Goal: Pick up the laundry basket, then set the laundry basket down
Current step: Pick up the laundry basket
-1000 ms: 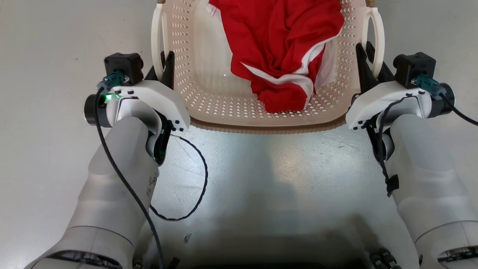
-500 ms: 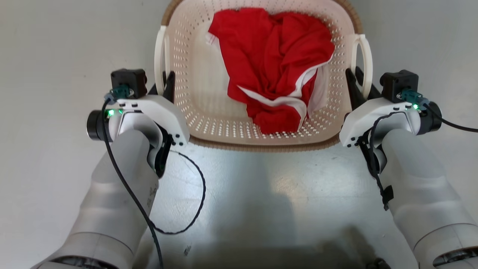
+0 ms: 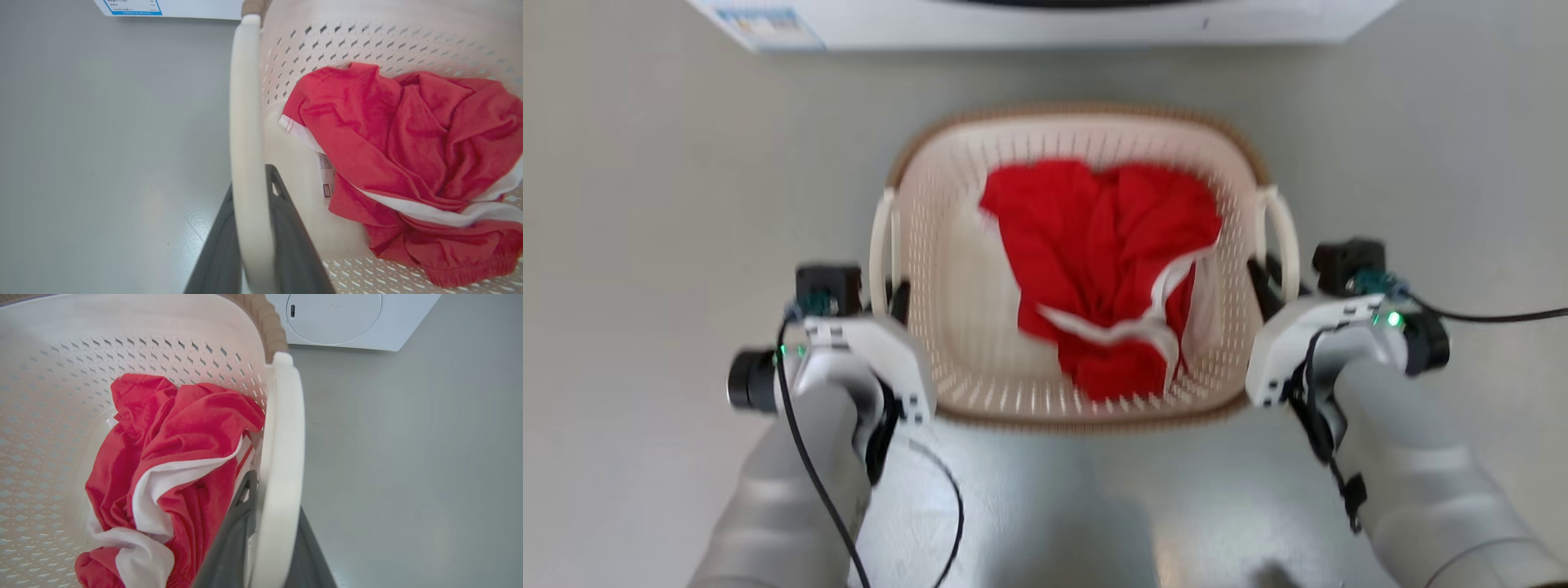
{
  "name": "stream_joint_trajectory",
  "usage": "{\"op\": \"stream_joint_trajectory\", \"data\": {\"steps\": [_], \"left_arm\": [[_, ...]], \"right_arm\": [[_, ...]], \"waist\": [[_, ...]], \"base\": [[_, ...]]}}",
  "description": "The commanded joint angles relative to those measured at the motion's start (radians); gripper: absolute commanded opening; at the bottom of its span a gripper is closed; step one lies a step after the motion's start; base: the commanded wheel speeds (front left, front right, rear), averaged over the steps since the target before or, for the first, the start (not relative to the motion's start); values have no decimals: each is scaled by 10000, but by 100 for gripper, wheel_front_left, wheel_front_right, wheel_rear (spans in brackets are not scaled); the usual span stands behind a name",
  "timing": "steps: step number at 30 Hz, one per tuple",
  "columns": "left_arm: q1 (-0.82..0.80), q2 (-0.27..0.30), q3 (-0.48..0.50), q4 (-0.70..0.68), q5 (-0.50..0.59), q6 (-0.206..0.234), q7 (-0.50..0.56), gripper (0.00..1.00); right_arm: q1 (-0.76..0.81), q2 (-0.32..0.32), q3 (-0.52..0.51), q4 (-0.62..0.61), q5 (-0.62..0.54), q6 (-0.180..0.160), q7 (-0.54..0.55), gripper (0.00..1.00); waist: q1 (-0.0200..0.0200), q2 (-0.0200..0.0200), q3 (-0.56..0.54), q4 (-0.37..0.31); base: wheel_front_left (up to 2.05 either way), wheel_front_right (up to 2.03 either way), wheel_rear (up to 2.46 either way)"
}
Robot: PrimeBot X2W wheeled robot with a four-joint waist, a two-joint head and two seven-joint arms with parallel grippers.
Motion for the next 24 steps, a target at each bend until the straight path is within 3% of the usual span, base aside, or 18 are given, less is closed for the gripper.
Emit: {"op": "stream_joint_trajectory", "data": {"steps": [1, 14, 24], "left_arm": [[296, 274, 100, -114, 121, -5, -145, 0], [2278, 273, -820, 619, -62, -120, -144, 0], [4203, 273, -1930, 349, -1037, 63, 164, 0]], "right_arm": [[584, 153, 439, -24, 33, 81, 166, 0], [2526, 153, 2476, -498, 1522, 81, 1397, 0], [4161, 153, 2825, -432, 2136, 81, 1798, 0]], "waist": [[0, 0, -713, -91], [0, 0, -4123, -352], [0, 0, -6576, -347]], "base": [[0, 0, 0], [0, 0, 0], [0, 0, 0]]}}
